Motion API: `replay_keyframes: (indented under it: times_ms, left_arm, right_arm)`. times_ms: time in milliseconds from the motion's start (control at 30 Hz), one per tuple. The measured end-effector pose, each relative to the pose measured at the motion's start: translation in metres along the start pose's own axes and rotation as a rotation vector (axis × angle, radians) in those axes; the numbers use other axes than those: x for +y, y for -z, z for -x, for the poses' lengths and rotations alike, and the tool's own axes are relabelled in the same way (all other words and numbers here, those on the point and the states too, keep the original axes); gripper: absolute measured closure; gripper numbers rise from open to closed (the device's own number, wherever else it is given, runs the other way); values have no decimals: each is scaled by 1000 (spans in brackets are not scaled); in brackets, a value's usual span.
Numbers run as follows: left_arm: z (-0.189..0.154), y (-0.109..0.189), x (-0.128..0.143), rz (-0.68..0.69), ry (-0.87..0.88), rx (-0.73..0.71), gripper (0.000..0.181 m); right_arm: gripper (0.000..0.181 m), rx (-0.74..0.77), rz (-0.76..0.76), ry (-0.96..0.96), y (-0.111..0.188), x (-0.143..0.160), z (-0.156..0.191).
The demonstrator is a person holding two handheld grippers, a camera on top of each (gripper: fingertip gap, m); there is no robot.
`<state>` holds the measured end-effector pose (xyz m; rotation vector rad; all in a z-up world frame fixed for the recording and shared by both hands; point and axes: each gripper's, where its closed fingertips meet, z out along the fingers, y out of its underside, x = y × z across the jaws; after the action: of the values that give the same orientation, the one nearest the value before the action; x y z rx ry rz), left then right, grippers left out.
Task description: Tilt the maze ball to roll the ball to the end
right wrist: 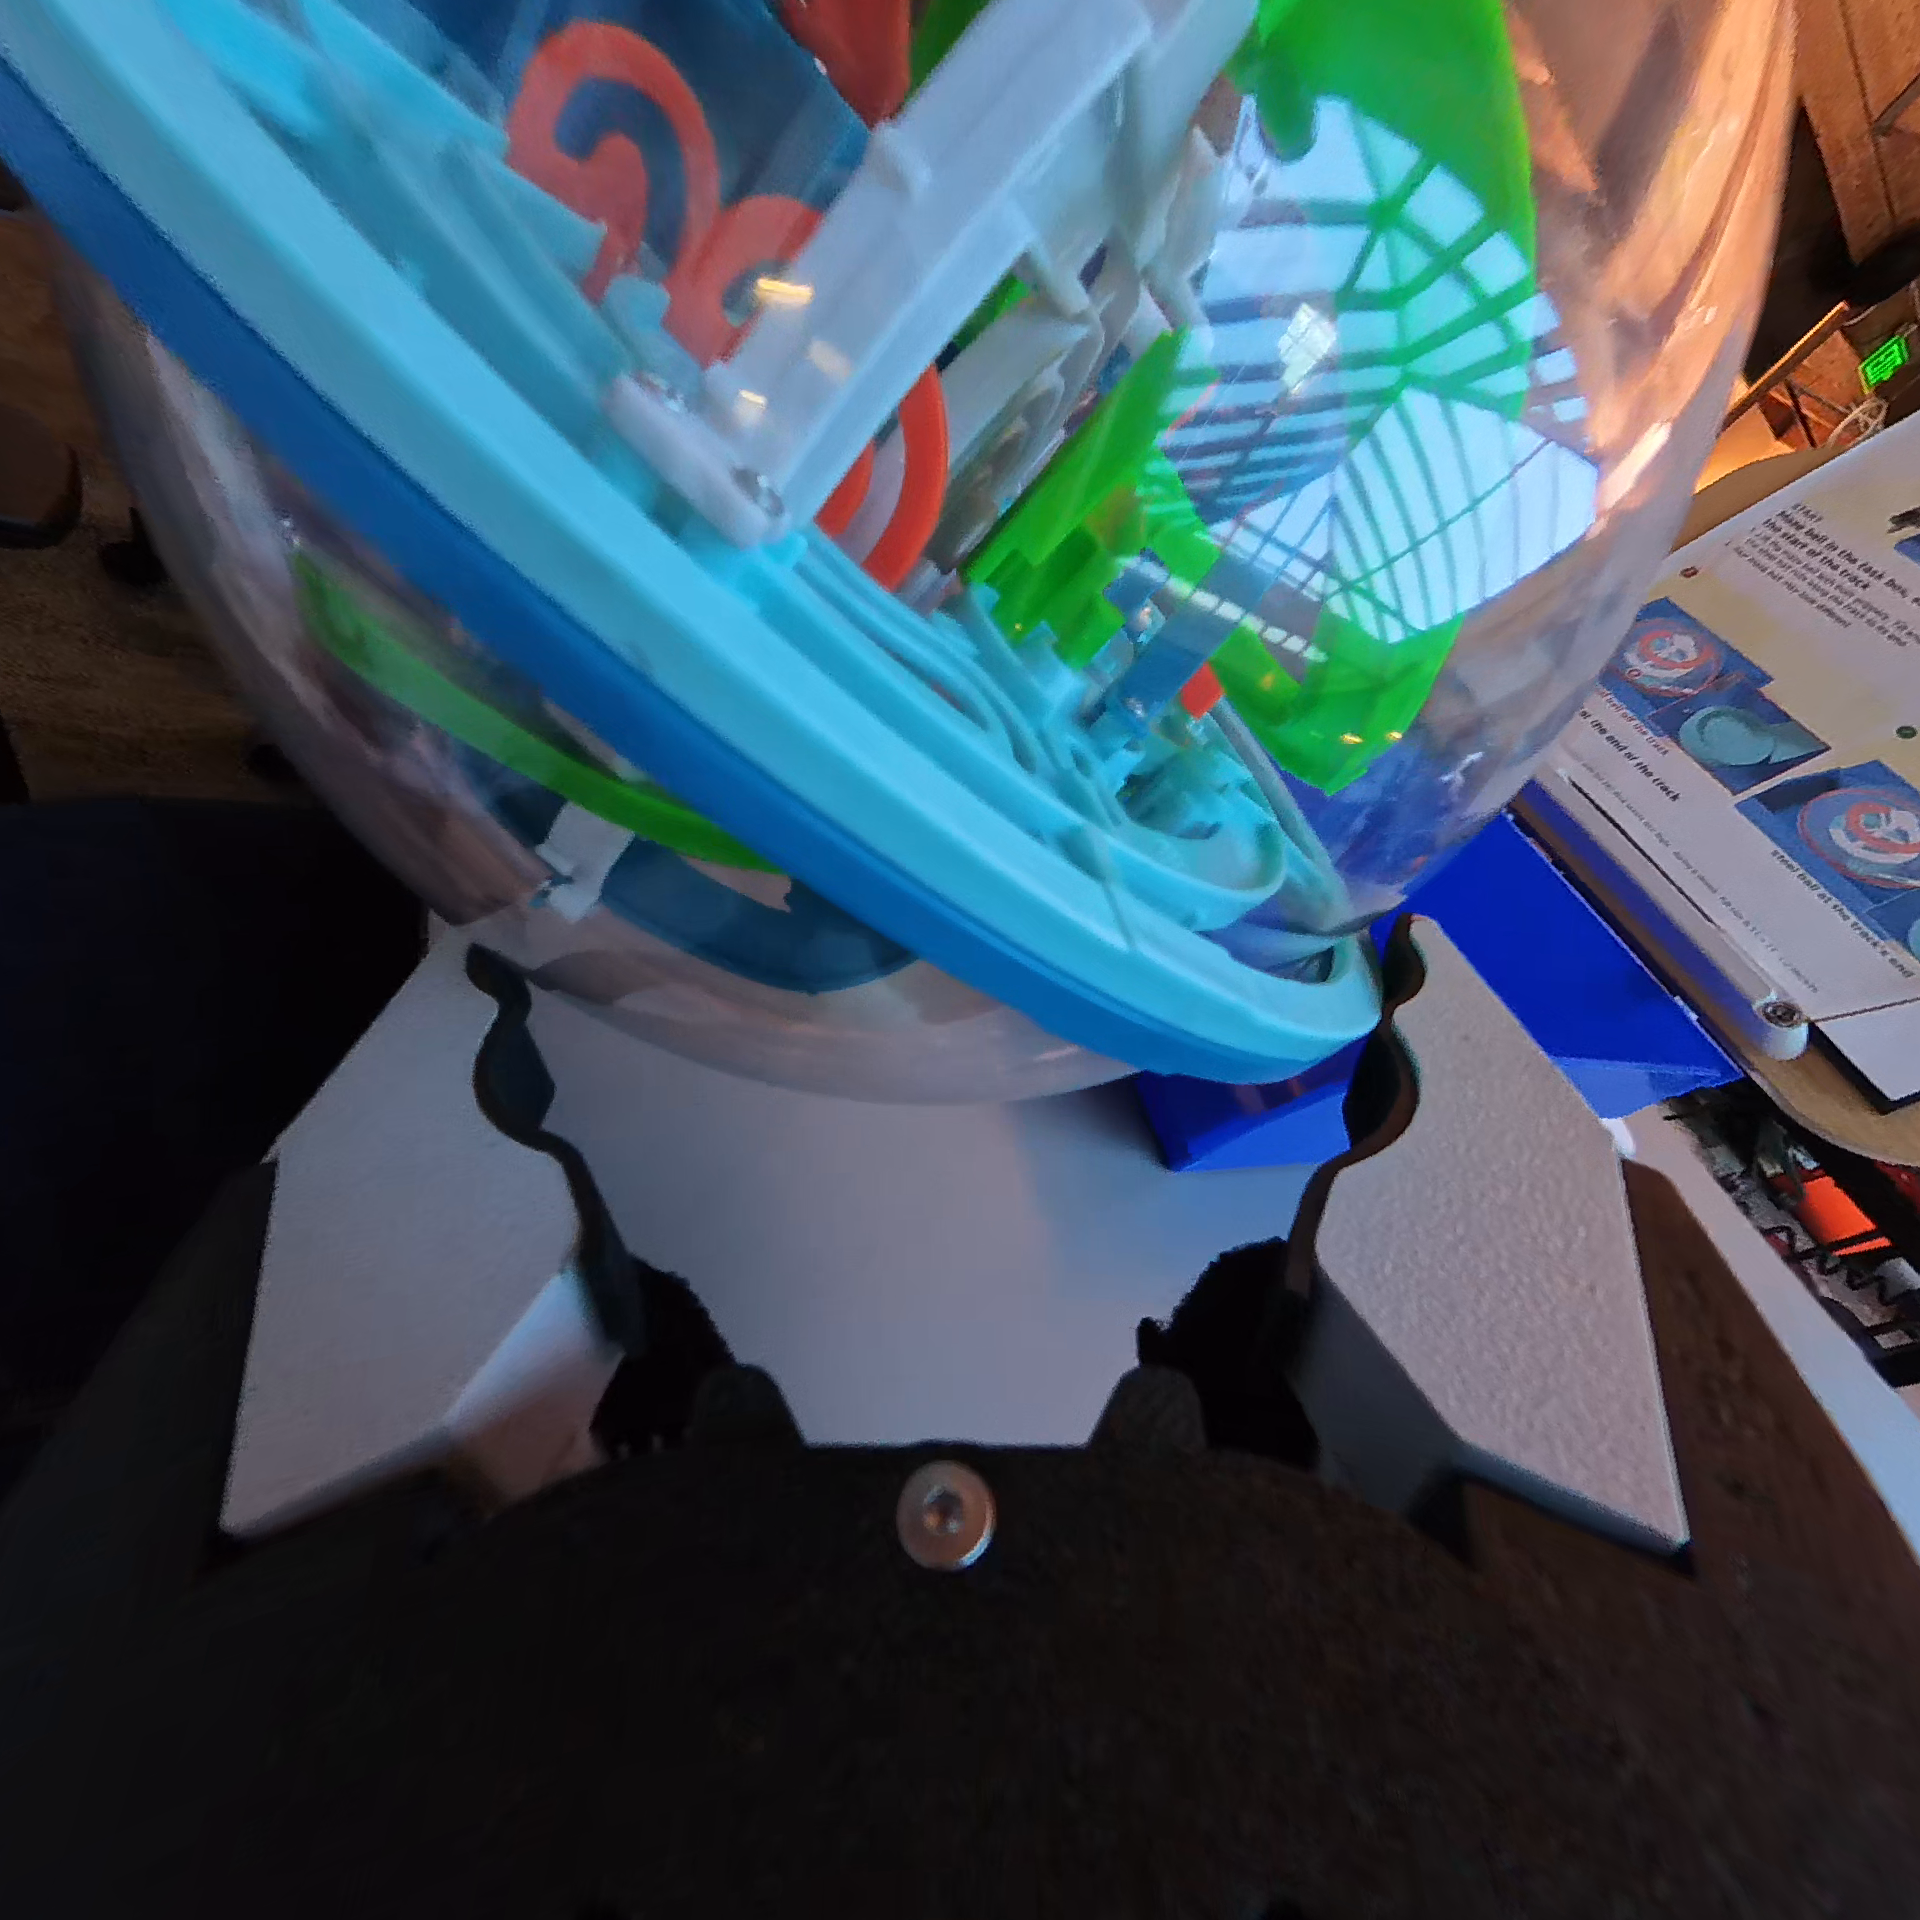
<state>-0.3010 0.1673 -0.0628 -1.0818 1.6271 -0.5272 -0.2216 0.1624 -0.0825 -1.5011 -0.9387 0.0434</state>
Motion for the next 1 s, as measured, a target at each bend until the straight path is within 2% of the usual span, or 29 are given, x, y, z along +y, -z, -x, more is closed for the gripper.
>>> replay_keyframes:
  times_ms: [233, 400, 800, 1000]
  left_arm:
    - [6, 0, -8, -13, -32, -20, 59]
    - [3, -3, -12, -7, -67, -33, 60]
    - [-11, -18, 25, 75, -23, -12, 61]
    - [-14, -22, 35, 90, -14, -1, 63]
  right_arm:
    - [27, 4, -18, 5, 0, -3, -7]
    - [27, -29, 31, -64, -3, 13, -4]
    - [28, -90, 204, -117, -13, 56, 13]
    - [28, -112, 249, -133, -16, 69, 19]
